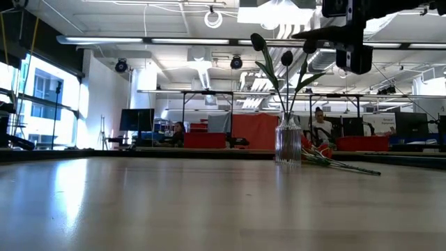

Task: Sort flowers into vase by color
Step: Put the left red flowers into the blue vase

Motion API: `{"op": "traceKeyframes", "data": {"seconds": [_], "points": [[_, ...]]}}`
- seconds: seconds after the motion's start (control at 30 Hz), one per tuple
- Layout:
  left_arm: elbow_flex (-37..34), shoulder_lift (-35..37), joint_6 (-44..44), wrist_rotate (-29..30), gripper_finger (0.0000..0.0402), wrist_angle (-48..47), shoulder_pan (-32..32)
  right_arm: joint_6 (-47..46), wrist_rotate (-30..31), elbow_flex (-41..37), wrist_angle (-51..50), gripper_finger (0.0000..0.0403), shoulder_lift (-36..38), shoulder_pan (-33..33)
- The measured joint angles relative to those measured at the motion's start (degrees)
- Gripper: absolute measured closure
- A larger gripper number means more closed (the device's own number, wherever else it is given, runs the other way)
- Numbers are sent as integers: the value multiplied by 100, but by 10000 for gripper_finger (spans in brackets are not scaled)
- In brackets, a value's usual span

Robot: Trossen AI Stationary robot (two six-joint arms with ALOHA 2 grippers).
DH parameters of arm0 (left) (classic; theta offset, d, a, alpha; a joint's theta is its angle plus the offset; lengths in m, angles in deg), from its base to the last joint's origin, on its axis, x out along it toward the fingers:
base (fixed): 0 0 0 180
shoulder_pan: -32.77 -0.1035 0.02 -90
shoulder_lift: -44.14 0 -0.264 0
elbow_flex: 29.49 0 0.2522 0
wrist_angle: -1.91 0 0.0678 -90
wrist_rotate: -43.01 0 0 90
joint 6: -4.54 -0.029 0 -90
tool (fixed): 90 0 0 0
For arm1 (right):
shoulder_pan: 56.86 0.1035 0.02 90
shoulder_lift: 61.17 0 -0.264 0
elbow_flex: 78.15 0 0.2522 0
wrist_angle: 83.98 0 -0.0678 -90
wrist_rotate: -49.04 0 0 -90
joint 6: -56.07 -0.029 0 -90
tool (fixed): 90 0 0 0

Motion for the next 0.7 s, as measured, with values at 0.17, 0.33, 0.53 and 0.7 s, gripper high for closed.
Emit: {"op": "traceKeyframes", "data": {"seconds": [0.17,0.33,0.53,0.7], "points": [[4,-168,403,792,401,-356,687,-197,122,0,486,194,0,147],[-72,-429,763,961,401,-692,1186,-198,888,0,1007,194,0,322],[-760,-473,885,1095,401,-390,1500,-197,1742,39,1721,194,0,415],[-1721,-196,364,962,401,897,1572,-163,1784,505,1411,194,-42,413]]}}
